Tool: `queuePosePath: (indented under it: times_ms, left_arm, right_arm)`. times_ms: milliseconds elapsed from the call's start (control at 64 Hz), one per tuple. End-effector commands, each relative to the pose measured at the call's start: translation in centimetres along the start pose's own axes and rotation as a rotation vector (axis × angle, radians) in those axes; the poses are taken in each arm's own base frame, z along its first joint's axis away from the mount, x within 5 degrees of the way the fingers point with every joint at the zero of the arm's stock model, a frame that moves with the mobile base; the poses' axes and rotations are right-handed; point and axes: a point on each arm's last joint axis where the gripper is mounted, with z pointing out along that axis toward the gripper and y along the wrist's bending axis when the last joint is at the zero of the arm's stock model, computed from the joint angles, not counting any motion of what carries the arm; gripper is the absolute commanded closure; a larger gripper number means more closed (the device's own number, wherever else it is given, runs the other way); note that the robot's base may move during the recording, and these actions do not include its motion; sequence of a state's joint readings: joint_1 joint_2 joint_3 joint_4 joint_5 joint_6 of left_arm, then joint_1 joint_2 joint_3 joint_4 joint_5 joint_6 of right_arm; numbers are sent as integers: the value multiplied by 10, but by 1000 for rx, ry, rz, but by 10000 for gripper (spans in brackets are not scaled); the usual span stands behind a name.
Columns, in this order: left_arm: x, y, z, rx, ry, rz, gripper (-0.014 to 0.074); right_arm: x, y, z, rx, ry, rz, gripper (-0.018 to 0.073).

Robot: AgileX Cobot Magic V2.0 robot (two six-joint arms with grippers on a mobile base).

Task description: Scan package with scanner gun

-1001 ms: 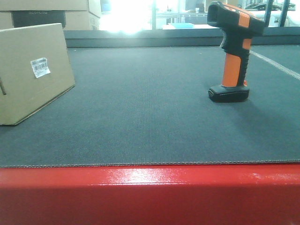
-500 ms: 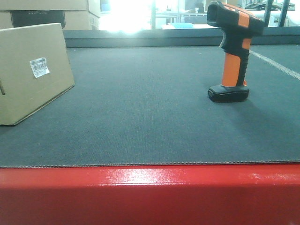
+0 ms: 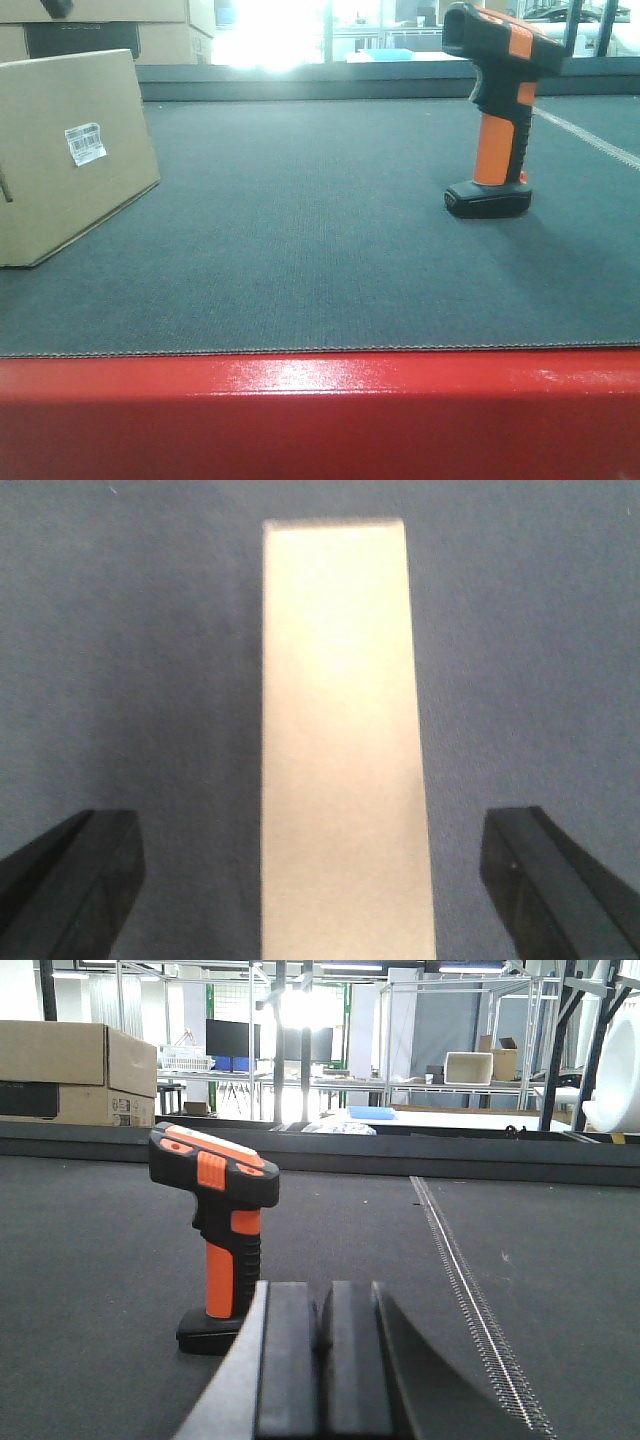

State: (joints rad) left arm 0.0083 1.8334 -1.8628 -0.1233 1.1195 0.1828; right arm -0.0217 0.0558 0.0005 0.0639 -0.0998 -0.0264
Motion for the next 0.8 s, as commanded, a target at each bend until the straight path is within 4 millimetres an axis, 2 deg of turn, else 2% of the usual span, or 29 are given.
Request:
queuePosePath:
  times_ms: [0, 156, 438, 657, 782]
  left_arm:
    - [0, -10, 10, 24, 31, 18, 6]
    - [2, -9, 25, -29, 81, 53, 6]
    - [7, -10, 25, -7, 132, 27, 6]
    - [19, -7, 36, -7, 206, 13, 6]
    - [19, -7, 36, -8, 203, 6, 6]
  right_arm:
    - [-2, 0, 0, 5, -24, -1, 721]
    - [-2, 0, 0, 5, -24, -1, 721]
    - [-2, 0, 0, 5, -24, -1, 721]
    - [-2, 0, 0, 5, -24, -1, 721]
    - [-2, 0, 0, 5, -24, -1, 721]
